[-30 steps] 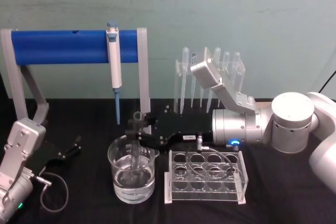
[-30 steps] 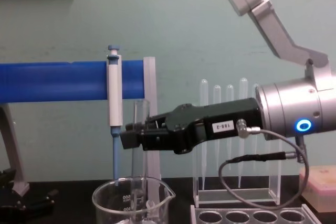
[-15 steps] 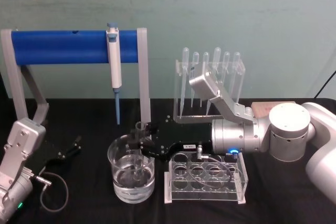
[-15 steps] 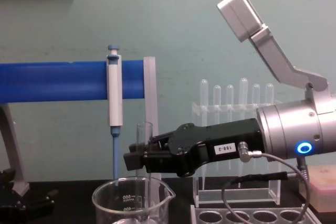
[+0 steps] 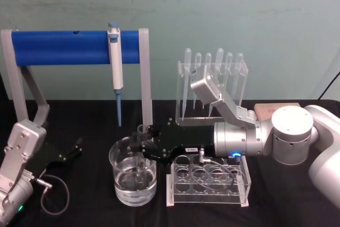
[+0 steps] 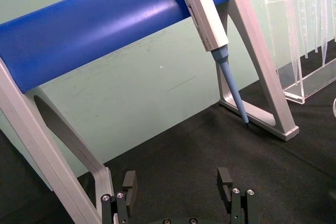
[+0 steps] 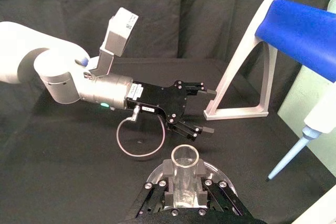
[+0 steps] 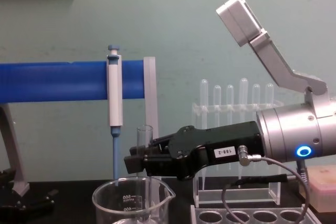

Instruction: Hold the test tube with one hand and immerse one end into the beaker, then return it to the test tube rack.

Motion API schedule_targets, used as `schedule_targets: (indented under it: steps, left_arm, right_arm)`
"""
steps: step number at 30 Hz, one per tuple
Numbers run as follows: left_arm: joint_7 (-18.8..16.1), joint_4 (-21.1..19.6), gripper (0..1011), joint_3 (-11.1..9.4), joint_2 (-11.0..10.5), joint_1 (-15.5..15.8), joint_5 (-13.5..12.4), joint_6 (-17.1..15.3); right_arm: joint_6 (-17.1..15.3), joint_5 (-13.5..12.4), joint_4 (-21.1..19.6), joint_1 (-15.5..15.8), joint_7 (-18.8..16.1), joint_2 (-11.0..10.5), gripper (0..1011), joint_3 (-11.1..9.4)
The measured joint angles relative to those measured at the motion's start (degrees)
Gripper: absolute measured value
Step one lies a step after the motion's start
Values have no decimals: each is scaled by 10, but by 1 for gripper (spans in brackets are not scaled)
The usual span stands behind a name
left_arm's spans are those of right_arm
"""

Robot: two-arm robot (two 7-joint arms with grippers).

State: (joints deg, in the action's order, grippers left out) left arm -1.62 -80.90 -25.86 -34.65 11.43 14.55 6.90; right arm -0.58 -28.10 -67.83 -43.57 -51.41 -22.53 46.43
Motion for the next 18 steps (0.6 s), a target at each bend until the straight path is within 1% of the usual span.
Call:
schedule_targets:
  steps: [18]
  left_arm:
    - [0,0,1000,0,0,0,0,0]
  right_arm:
    - [-2,-2,-2,-1,1,-1,227,0]
